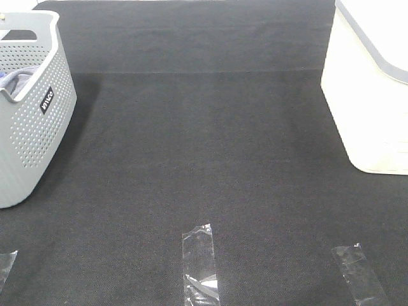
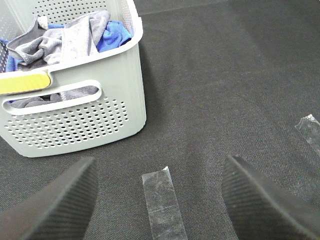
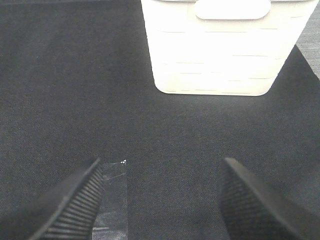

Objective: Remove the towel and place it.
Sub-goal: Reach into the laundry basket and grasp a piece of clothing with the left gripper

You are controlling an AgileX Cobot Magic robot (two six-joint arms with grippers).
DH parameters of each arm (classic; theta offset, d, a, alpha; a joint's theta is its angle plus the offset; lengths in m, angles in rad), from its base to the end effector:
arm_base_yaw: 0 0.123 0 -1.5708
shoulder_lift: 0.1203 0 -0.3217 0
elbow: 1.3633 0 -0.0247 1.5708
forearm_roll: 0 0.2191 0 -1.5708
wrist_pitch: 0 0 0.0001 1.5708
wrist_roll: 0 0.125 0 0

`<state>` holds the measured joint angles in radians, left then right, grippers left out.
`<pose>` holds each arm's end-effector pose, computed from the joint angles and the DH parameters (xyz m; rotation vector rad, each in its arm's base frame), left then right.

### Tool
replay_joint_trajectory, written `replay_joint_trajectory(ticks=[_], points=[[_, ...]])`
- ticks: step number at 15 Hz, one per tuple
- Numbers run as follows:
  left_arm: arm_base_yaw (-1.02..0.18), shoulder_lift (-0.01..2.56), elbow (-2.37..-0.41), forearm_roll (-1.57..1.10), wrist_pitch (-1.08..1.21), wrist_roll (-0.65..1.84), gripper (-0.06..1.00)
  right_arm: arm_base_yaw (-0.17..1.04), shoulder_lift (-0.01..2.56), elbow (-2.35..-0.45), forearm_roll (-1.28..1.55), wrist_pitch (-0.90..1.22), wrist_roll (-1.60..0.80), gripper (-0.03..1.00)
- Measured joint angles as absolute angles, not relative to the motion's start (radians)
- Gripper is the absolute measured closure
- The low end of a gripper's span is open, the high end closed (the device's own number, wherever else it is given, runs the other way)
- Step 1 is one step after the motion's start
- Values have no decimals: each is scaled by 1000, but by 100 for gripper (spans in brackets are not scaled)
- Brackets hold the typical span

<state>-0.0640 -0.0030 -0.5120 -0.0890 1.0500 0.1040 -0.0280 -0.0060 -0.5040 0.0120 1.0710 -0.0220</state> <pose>-0.0411 -0.0070 0.2513 0.1735 2.0089 -0.0806 -0.0411 0.0025 0.2462 0.0054 2.0446 -0.0169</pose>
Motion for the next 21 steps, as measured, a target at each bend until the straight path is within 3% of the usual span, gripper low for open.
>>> replay_joint_trajectory(ticks=[5, 10, 16, 21], points=[[-64, 230, -552, -53, 785, 51, 27, -28, -6, -504, 12, 1071, -22, 34], [-64, 749, -641, 172, 434, -117, 27, -28, -6, -504, 12, 1071, -22, 34], [-64, 1354, -1130, 295, 679, -182, 27, -28, -6, -504, 12, 1071, -22, 34], [-64, 1662, -1492, 380, 830, -208, 27, -28, -6, -504, 12, 1071, -22, 34]])
